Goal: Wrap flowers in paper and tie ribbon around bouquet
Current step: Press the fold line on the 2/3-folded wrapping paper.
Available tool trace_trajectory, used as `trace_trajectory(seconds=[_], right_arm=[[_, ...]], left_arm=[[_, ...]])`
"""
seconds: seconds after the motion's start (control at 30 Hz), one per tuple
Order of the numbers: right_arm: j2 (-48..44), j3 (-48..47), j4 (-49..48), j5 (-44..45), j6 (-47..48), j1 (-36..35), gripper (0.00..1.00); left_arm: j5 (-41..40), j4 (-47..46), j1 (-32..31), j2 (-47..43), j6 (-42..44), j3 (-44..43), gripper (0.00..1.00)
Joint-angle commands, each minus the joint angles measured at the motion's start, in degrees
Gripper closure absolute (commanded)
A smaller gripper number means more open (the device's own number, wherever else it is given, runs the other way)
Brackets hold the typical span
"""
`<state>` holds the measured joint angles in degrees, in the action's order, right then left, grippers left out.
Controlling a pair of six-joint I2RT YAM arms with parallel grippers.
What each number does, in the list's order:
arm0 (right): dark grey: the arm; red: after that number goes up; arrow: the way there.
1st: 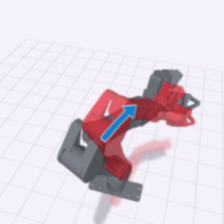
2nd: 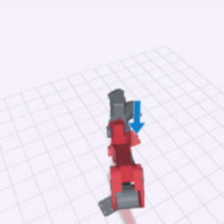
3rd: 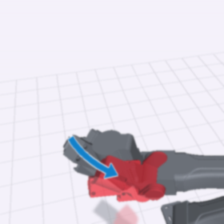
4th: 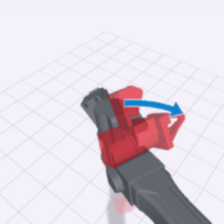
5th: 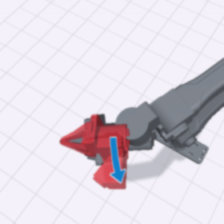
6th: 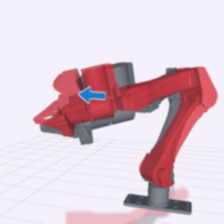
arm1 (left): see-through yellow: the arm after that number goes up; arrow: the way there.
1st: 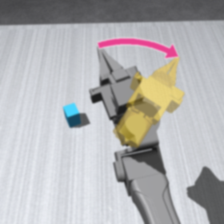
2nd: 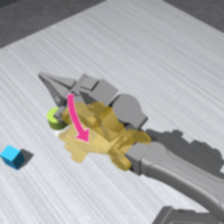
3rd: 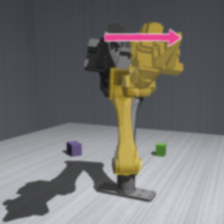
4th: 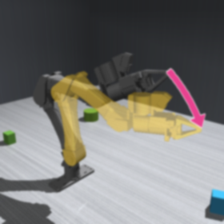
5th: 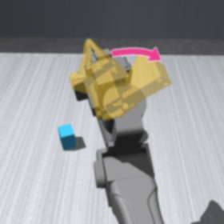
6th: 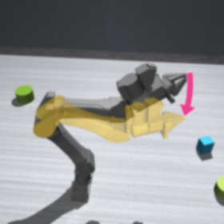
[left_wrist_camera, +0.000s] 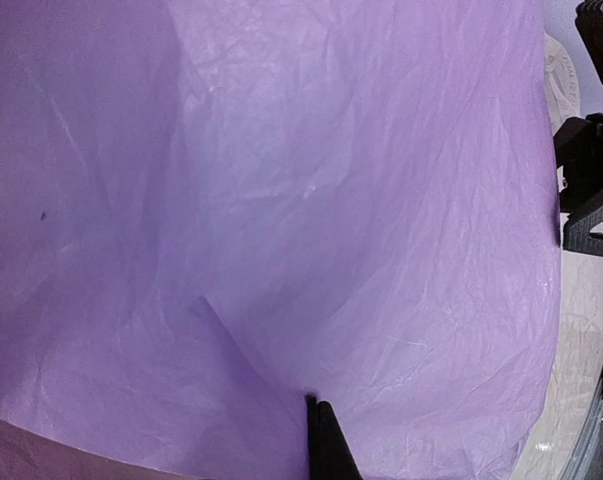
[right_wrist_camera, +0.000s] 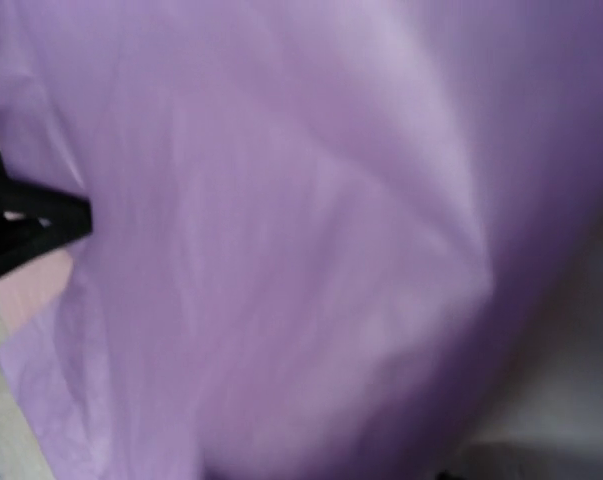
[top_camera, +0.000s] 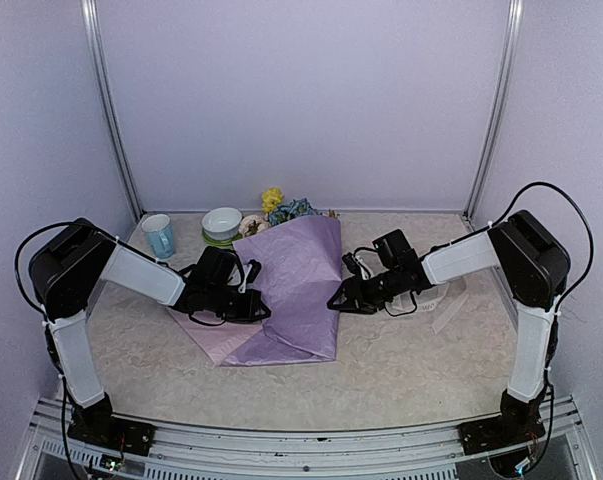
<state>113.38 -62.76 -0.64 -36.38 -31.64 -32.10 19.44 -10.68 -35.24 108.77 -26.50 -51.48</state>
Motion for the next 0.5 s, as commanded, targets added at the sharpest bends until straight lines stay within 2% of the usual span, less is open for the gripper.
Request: trace_trajectory(seconds=[0.0,0.17,0.27,0.47], right_arm=[[1.86,-0.53,-2.71,-3.70,-0.97,0.28,0.55],[0.59,1.04,-5.19,-4.29,-1.54,0.66,0.86],[0.51,1.89,-6.18,-5.49,-1.95,1.05,1.00],[-2.26,6.67,-6.92,-4.08,-1.79,1.78,1.00]], left_arm=[[-1.82,3.50,-0.19,-0.06,1.25,0.07,1.00],[-2.06,4.10,-0.32,0.79,1.80,-0.53,1.00],[-1.60,4.92,-0.71,1.17,2.08,-1.56,1.00],[-2.38,7.62,-2.73,2.02,3.77,-4.31,1.00]])
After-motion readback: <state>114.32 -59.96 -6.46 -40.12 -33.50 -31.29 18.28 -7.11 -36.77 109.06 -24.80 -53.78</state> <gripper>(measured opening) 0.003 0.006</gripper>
